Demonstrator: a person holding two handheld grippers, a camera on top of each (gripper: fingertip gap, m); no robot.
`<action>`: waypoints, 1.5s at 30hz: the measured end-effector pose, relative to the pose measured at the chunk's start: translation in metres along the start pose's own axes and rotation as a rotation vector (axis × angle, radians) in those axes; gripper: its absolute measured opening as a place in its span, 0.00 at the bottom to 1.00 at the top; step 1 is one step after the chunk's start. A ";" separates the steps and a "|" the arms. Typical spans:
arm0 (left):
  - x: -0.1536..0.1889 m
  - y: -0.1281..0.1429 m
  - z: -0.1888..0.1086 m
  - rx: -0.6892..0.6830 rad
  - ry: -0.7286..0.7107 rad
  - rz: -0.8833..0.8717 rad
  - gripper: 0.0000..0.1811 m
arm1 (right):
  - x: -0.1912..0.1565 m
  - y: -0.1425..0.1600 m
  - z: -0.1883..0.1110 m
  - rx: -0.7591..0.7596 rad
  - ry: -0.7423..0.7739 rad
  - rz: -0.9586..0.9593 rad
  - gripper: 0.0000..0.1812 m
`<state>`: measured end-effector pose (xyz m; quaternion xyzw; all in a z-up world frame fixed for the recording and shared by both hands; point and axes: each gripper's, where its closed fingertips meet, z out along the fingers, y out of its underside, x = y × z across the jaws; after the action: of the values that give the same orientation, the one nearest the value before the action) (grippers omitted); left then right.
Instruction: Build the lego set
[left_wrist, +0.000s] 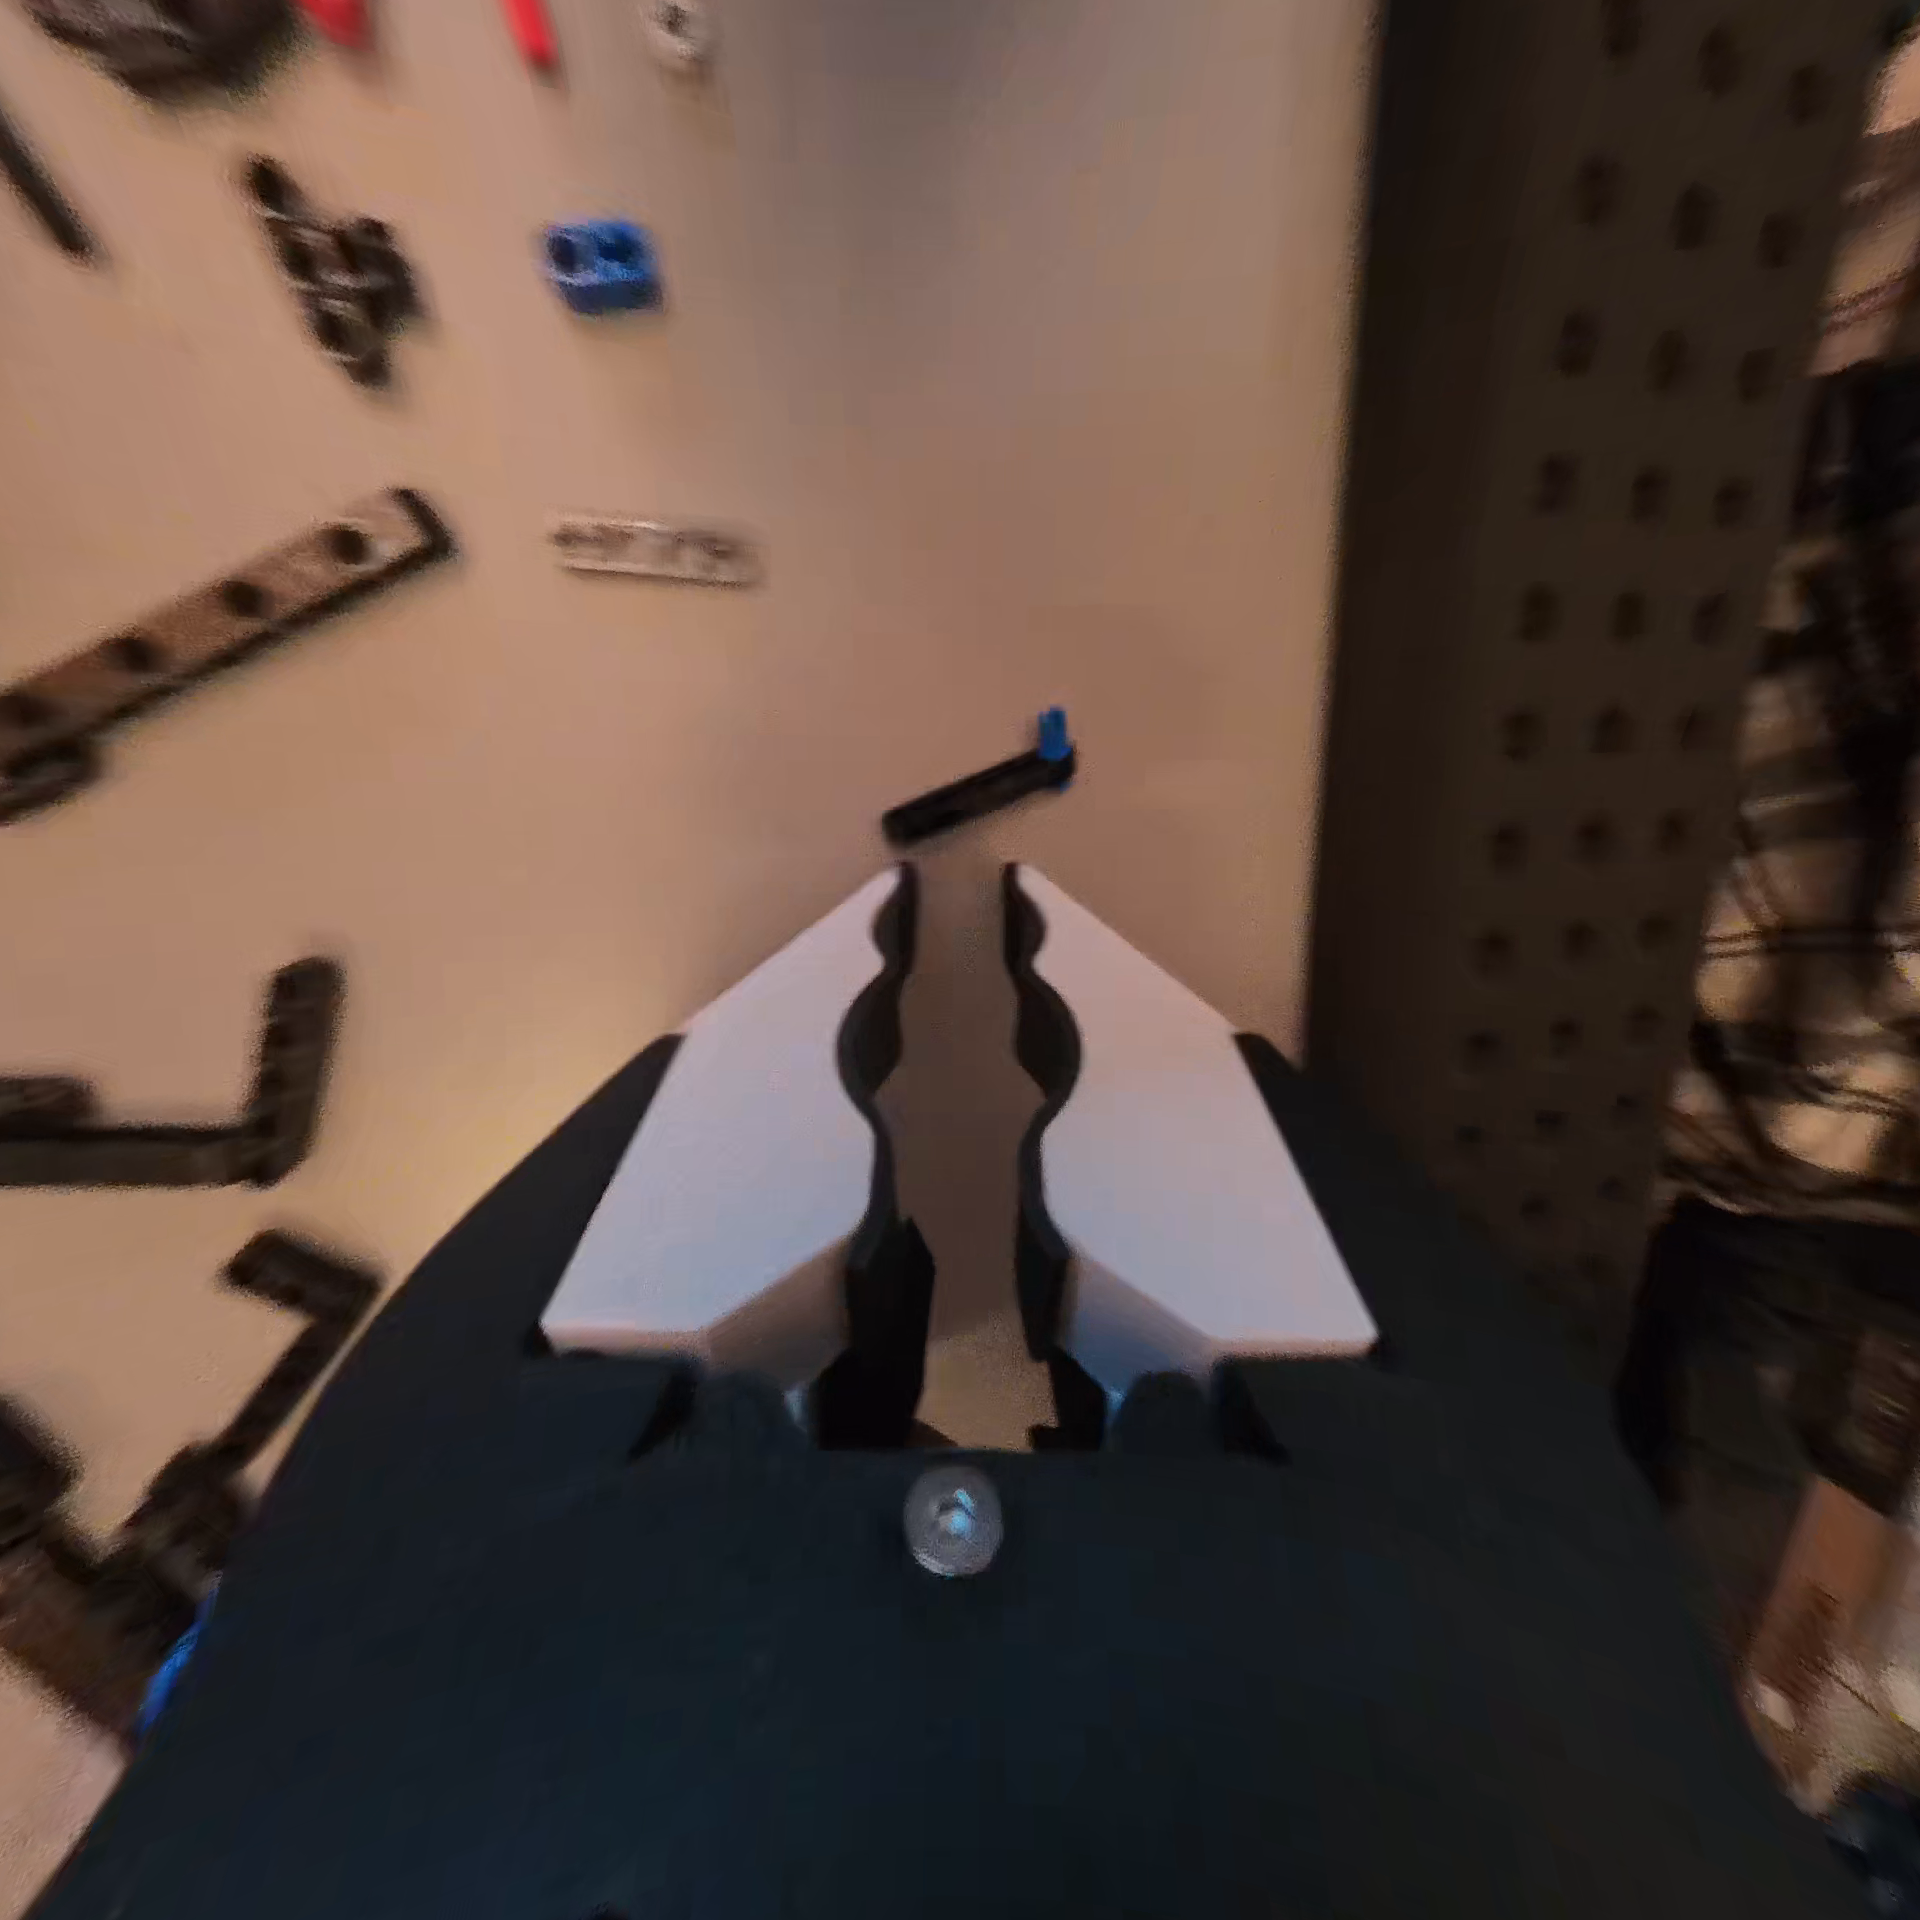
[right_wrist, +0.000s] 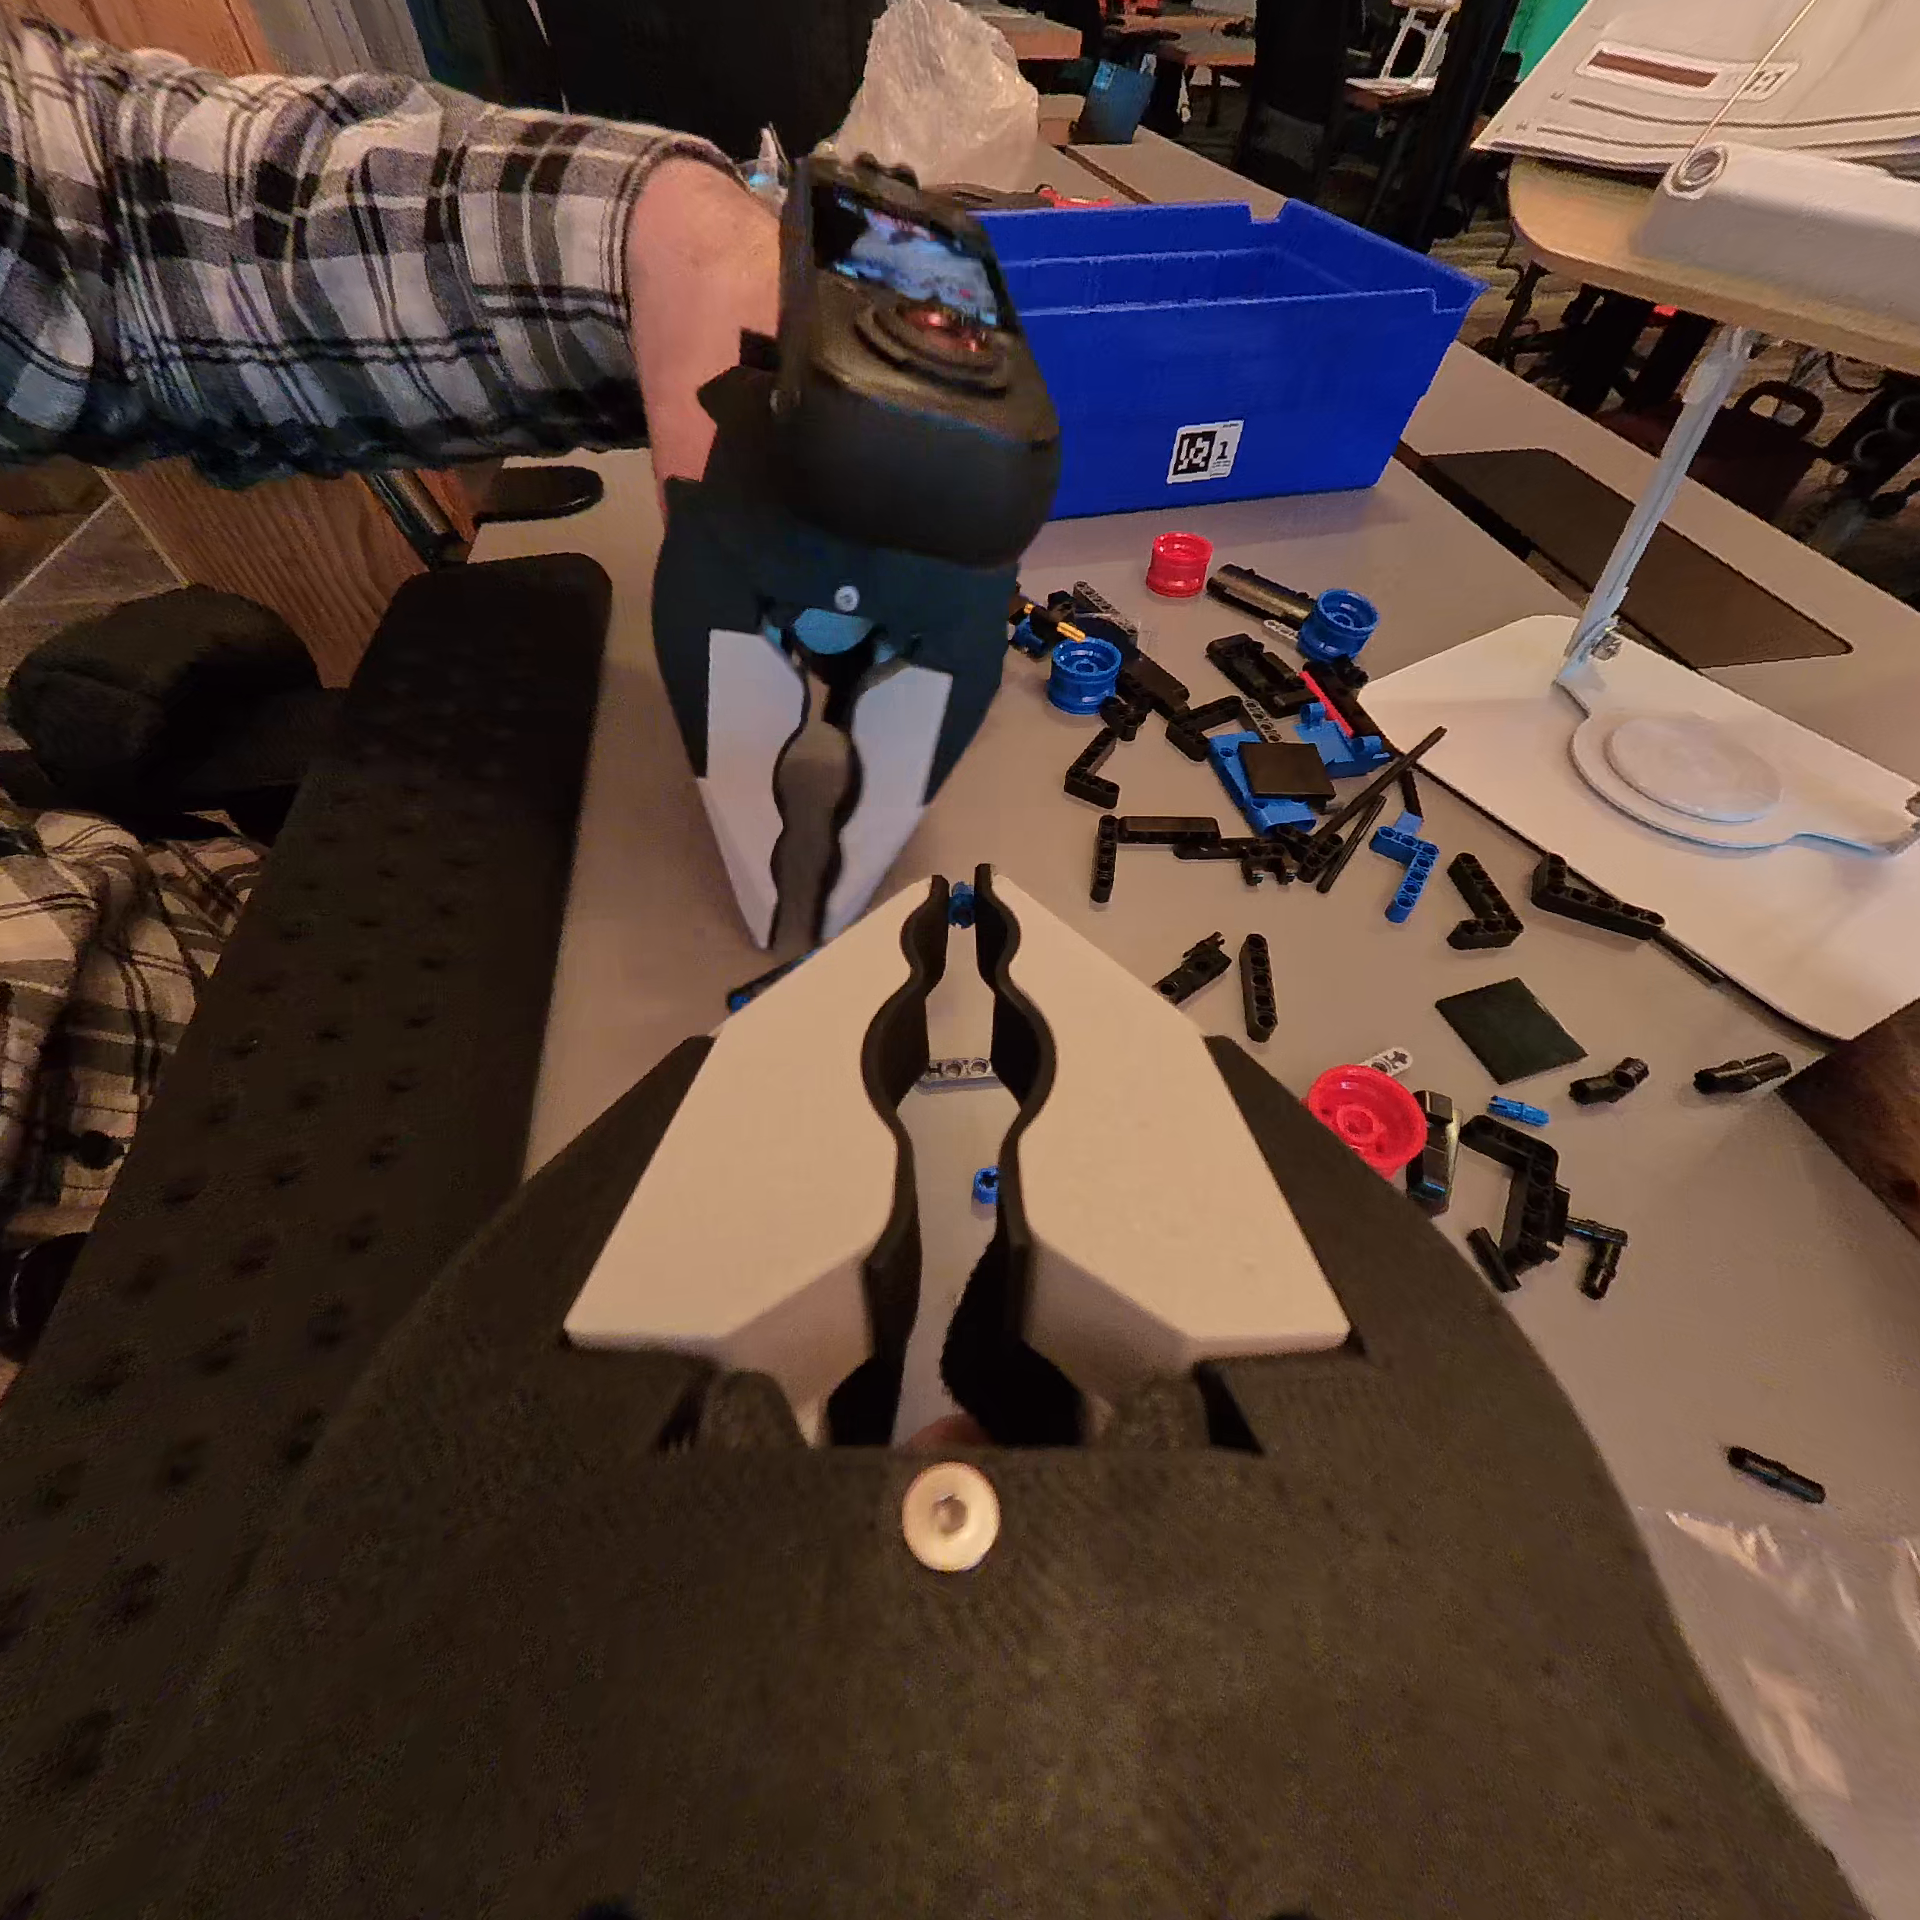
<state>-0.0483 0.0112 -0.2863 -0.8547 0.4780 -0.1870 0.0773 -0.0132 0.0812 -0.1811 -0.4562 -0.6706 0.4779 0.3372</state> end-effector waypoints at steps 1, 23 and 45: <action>-0.008 0.002 -0.004 -0.012 -0.058 0.011 0.13 | 0.000 0.000 -0.001 0.002 0.000 0.001 0.01; -0.002 -0.033 0.008 0.124 -0.428 0.381 0.00 | 0.000 0.004 0.001 -0.012 -0.009 0.006 0.01; -0.016 -0.009 -0.003 0.552 -0.104 -0.503 0.01 | -0.001 0.007 0.001 -0.023 -0.023 0.019 0.01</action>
<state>-0.0501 0.0298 -0.2845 -0.9008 0.1800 -0.2783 0.2806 -0.0121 0.0805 -0.1880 -0.4610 -0.6755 0.4786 0.3197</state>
